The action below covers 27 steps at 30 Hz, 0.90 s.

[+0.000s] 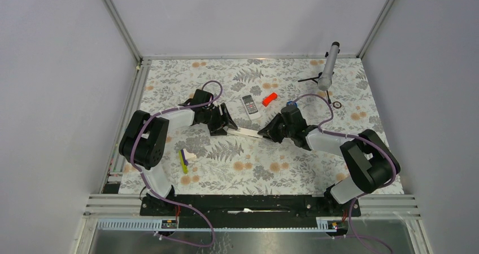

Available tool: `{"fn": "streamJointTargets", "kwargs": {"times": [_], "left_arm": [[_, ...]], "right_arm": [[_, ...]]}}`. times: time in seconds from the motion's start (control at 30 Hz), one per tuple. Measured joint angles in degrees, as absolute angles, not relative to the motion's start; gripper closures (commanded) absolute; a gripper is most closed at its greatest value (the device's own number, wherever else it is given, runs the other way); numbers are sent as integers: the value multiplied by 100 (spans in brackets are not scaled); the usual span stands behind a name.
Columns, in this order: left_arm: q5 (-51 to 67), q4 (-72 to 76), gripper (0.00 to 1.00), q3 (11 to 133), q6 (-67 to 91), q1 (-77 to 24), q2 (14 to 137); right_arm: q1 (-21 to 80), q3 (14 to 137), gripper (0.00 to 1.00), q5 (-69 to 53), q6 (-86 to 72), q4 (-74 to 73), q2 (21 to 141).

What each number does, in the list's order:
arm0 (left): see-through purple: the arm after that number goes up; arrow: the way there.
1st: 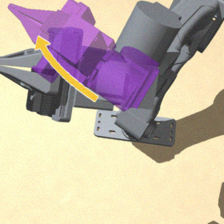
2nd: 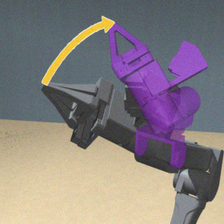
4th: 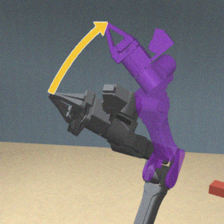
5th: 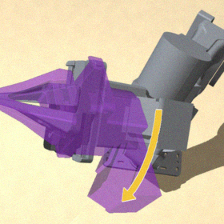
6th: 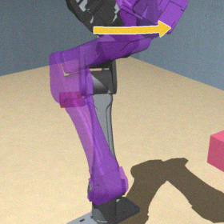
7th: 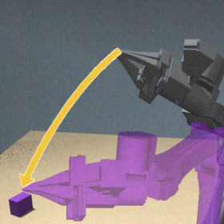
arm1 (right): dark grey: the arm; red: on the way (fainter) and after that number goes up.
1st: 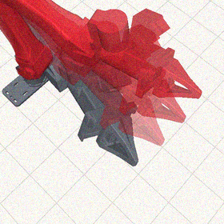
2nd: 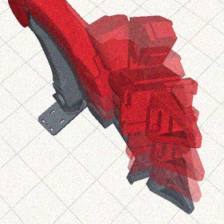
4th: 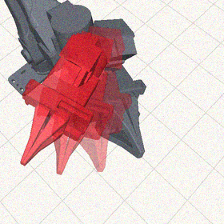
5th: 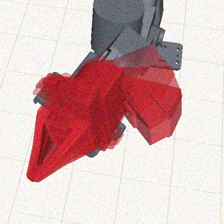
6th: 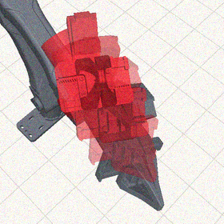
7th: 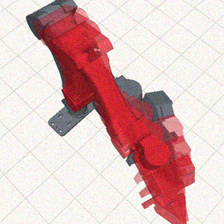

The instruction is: Load the batteries into the remote control

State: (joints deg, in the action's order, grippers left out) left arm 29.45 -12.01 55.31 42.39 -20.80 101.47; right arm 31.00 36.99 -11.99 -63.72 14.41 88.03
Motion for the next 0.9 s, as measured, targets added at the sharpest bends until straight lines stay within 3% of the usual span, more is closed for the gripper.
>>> {"fn": "streamJointTargets", "kwargs": {"times": [0.6, 0.9], "left_arm": [[2967, -1063, 44, 5470, 4355, -2058, 10147], [2952, -1083, 47, 5470, 4333, -1966, 10147]], "right_arm": [[3151, 3756, 100, -1225, -6405, 1553, 9109], [3162, 4073, 100, -982, -6040, 934, 9083]]}}
